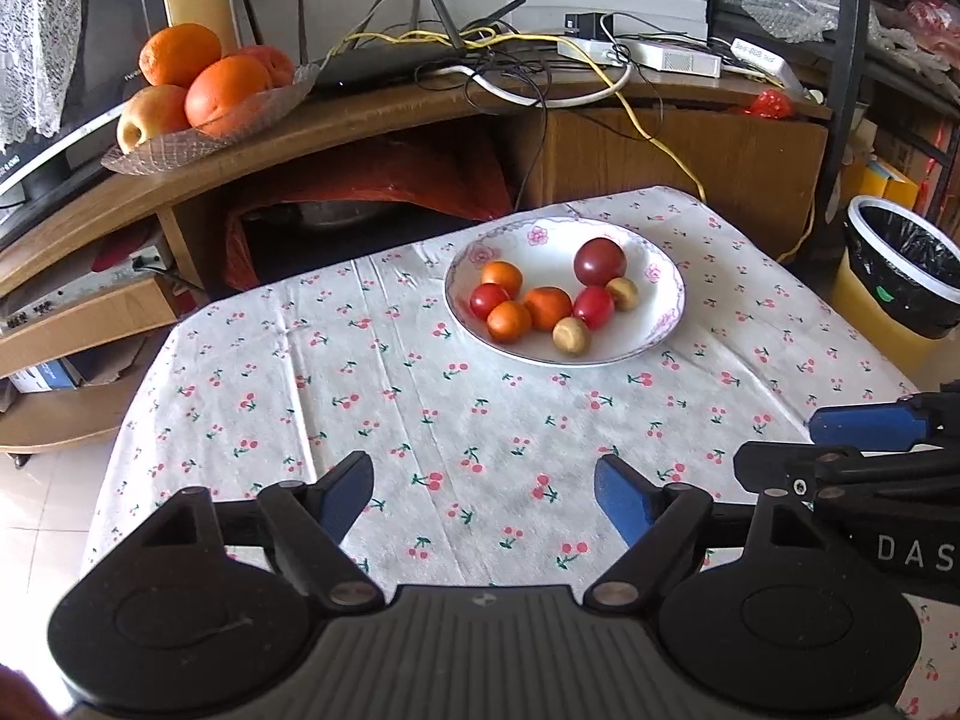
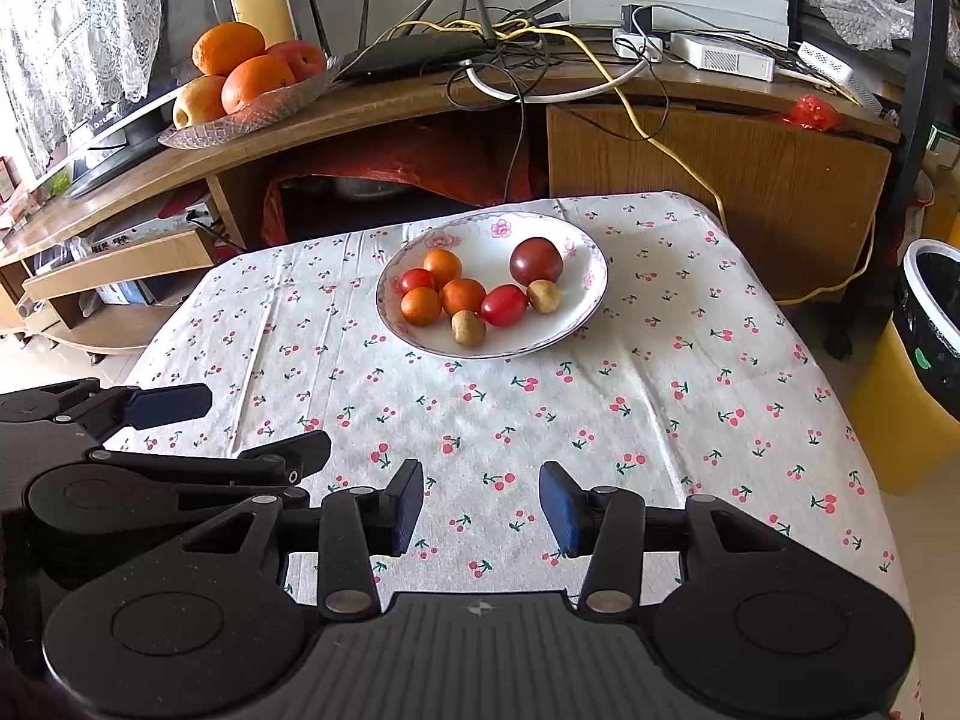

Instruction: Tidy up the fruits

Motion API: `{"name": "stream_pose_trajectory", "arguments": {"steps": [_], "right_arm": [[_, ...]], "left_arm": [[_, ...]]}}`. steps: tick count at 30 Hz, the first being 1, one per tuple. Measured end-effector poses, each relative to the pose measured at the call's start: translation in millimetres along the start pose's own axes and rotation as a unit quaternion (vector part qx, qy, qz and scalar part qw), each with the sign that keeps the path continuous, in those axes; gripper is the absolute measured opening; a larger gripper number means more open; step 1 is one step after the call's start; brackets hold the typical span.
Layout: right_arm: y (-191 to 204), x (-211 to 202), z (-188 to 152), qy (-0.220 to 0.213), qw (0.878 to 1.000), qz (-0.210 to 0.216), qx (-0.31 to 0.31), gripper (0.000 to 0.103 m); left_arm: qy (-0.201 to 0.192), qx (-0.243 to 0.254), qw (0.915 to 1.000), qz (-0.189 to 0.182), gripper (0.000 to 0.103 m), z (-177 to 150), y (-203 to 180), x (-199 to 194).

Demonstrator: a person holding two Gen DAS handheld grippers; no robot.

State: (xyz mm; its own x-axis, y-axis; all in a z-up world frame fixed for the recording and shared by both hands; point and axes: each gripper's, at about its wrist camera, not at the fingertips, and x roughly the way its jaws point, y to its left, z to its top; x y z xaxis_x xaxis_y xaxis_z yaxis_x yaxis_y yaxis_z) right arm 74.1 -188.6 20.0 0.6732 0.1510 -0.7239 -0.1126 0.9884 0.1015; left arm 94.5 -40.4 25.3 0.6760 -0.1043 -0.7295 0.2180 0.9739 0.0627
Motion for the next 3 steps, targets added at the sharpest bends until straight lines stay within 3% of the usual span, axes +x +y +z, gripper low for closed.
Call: {"name": "stream_pose_trajectory", "arguments": {"steps": [3], "right_arm": [[-0.4, -0.1, 0.1, -0.001, 1.000, 0.000, 0.000, 0.042]], "left_arm": [[-0.001, 0.003, 1.0000, 0.003, 0.091, 1.0, 0.3, 0.2]]}}
